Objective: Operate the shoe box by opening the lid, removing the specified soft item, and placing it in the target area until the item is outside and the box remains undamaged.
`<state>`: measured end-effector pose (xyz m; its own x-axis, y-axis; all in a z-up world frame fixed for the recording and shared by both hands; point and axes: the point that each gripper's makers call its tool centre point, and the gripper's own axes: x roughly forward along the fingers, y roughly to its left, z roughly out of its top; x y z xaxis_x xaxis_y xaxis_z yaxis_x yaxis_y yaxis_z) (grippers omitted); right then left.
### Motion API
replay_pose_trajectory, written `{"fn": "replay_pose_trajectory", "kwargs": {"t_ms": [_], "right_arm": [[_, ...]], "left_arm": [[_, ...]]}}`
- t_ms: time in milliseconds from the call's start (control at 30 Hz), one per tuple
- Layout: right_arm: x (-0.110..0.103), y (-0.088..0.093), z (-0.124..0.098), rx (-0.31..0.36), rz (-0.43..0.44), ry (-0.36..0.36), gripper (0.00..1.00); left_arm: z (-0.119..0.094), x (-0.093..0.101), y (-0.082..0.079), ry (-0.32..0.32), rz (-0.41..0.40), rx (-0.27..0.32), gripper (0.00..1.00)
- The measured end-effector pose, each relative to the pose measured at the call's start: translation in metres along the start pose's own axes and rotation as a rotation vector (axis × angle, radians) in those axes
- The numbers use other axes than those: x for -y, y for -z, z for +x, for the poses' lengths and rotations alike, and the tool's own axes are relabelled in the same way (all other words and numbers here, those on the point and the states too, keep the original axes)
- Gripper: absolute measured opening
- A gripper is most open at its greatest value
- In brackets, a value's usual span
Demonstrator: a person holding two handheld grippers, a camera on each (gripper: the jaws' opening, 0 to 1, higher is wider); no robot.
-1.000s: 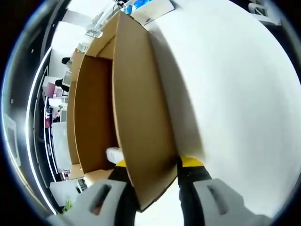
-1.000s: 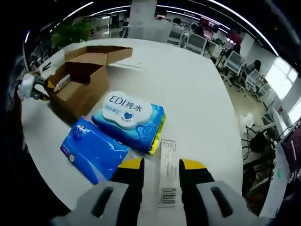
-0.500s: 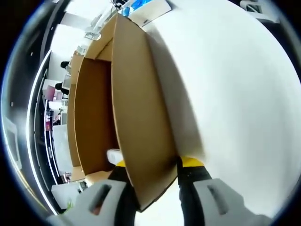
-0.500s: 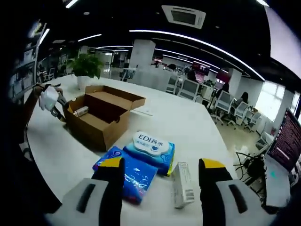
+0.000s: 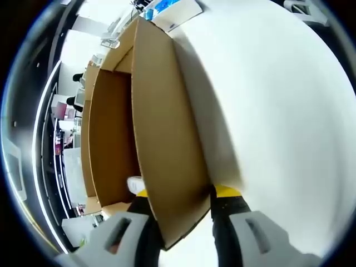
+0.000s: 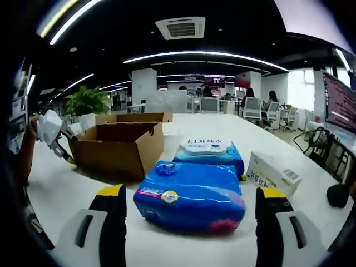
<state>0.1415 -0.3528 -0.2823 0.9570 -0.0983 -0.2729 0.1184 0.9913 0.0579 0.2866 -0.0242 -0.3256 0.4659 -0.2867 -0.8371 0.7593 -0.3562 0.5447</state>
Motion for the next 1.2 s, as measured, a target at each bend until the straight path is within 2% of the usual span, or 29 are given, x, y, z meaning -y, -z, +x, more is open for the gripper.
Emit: {"fn": "replay_pose_trajectory", "kwargs": {"t_ms": [33,67,133,200,533,1200], "right_arm": [[-0.003,-0.002,0.001,0.040,0.005,0.015,1.00],[-0.003,0.001,0.002,0.040,-0.001,0.029,1.00],[0.006,0.006,0.003,0.055,-0.053,0.117,1.00],[0.002,0.013,0.008,0.046,-0.041,0.106,1.00],[0.007,0.011,0.009,0.087,-0.039,0.125,0.98],[0.024,0.012,0.001,0.089,-0.044,0.134,0.91]], "left_arm": [[0.000,0.000,0.000,0.000,0.000,0.003,0.31],[0.000,0.000,0.000,0.000,0.002,0.004,0.31],[0.000,0.000,0.000,-0.001,0.003,0.004,0.31],[0.000,0.000,0.000,-0.002,0.002,0.004,0.32],[0.000,0.000,0.001,-0.005,-0.004,-0.002,0.32],[0.001,-0.001,0.001,-0.009,-0.004,-0.002,0.32]]}}
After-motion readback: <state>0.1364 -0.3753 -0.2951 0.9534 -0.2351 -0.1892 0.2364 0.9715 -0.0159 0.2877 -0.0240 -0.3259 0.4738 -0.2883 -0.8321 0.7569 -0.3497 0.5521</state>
